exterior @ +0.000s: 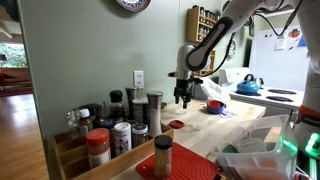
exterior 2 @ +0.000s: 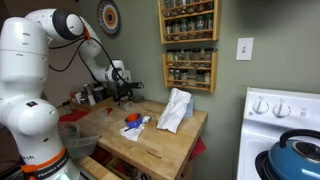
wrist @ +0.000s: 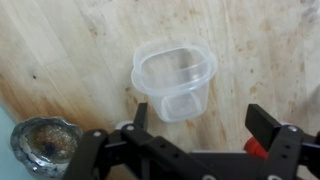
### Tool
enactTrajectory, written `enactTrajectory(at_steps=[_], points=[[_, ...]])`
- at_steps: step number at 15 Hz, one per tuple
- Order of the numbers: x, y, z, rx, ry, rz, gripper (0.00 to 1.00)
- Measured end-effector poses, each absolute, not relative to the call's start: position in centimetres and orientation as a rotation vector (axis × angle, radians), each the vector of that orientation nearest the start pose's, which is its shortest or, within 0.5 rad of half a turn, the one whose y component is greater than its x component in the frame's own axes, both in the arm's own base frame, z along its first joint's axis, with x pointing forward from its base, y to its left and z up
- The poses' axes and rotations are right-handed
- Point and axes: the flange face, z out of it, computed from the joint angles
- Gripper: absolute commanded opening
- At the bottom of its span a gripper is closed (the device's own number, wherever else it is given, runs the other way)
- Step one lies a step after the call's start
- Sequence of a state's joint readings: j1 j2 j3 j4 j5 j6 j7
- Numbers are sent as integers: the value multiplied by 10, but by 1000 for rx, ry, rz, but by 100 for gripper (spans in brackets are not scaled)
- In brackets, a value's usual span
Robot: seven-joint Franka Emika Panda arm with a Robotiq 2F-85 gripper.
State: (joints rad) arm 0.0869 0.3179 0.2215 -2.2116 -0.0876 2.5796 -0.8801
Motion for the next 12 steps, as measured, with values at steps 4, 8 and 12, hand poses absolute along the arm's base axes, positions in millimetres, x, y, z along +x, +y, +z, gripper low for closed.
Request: enactTrajectory(at_steps=[4,8,12], points=[[535,173,235,-2533,-1869,-83,76],[537,172,230,-2526,-1888,-70,80],[539,170,225,-2524,-1901,-59,53]])
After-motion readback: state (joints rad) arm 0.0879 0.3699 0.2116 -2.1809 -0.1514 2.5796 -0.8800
